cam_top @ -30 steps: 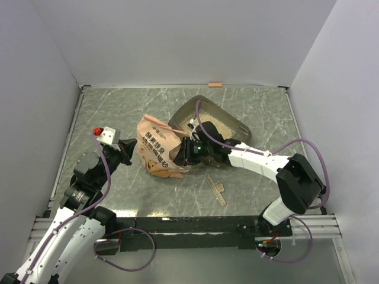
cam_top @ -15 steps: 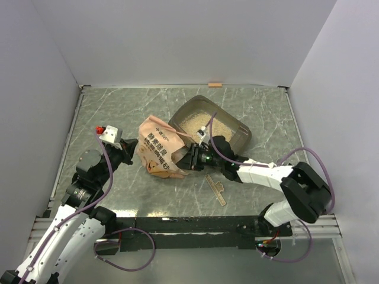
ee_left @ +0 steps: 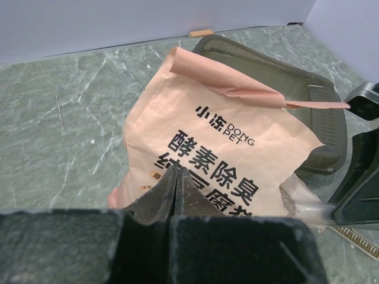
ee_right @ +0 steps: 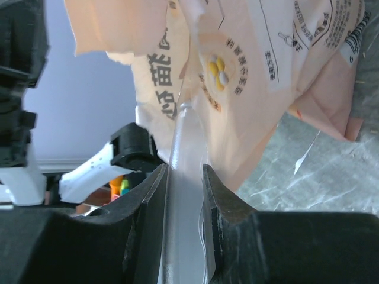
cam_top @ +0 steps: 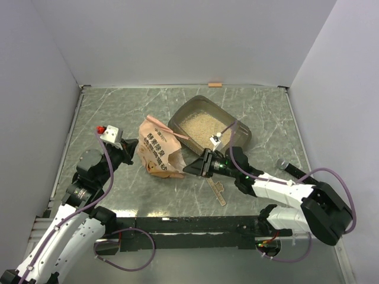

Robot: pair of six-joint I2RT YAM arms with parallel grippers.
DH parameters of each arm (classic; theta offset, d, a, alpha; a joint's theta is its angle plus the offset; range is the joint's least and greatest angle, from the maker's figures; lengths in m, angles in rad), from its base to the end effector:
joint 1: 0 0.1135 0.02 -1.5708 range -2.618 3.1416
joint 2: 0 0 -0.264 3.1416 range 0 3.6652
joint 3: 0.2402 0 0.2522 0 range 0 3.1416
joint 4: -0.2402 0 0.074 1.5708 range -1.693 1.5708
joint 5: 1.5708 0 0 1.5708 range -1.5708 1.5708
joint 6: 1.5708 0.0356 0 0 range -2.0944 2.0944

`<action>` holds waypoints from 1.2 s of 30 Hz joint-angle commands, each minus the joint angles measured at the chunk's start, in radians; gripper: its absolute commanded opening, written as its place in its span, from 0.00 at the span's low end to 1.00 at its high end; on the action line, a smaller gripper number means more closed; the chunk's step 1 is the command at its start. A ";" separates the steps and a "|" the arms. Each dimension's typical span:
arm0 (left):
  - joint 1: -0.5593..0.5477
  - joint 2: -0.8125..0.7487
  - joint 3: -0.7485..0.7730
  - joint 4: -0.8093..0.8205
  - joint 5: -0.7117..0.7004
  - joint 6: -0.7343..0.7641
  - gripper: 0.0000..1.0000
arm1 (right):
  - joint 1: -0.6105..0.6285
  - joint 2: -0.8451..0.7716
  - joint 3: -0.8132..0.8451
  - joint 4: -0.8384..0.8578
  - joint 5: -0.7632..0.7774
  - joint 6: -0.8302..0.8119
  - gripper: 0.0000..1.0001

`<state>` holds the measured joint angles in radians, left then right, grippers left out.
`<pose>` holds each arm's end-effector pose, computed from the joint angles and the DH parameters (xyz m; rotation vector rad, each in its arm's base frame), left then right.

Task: Fill the litter box with clean litter

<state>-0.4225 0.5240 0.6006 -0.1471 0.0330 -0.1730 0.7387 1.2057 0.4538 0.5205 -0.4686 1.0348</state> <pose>0.1276 -0.0586 0.3164 0.2323 1.6469 -0.4809 0.1730 0.1793 0.2124 -0.0822 2.1219 1.5951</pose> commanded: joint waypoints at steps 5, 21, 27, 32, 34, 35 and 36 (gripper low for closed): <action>-0.004 -0.012 0.002 0.043 0.042 0.013 0.01 | -0.013 -0.175 -0.122 0.107 0.013 0.097 0.00; -0.004 -0.047 -0.022 0.096 0.093 0.018 0.01 | -0.016 -0.563 -0.270 -0.120 0.168 0.235 0.00; -0.004 -0.062 -0.030 0.107 0.085 0.018 0.01 | -0.019 -0.681 -0.306 -0.224 0.180 0.289 0.00; -0.004 -0.062 -0.028 0.104 0.045 0.012 0.01 | -0.018 -0.802 -0.316 -0.326 0.194 0.310 0.00; -0.004 -0.071 -0.030 0.103 0.025 0.007 0.01 | -0.019 -0.840 -0.311 -0.379 0.191 0.312 0.00; -0.004 -0.076 -0.030 0.103 0.001 0.007 0.01 | -0.018 -0.851 -0.300 -0.405 0.194 0.312 0.00; -0.004 -0.082 -0.032 0.104 -0.005 0.006 0.01 | -0.018 -0.863 -0.294 -0.428 0.194 0.311 0.00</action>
<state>-0.4232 0.4671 0.5686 -0.0879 0.0841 -0.1696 0.7254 0.3946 0.1383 0.1905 -0.2867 1.3201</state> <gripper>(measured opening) 0.013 0.335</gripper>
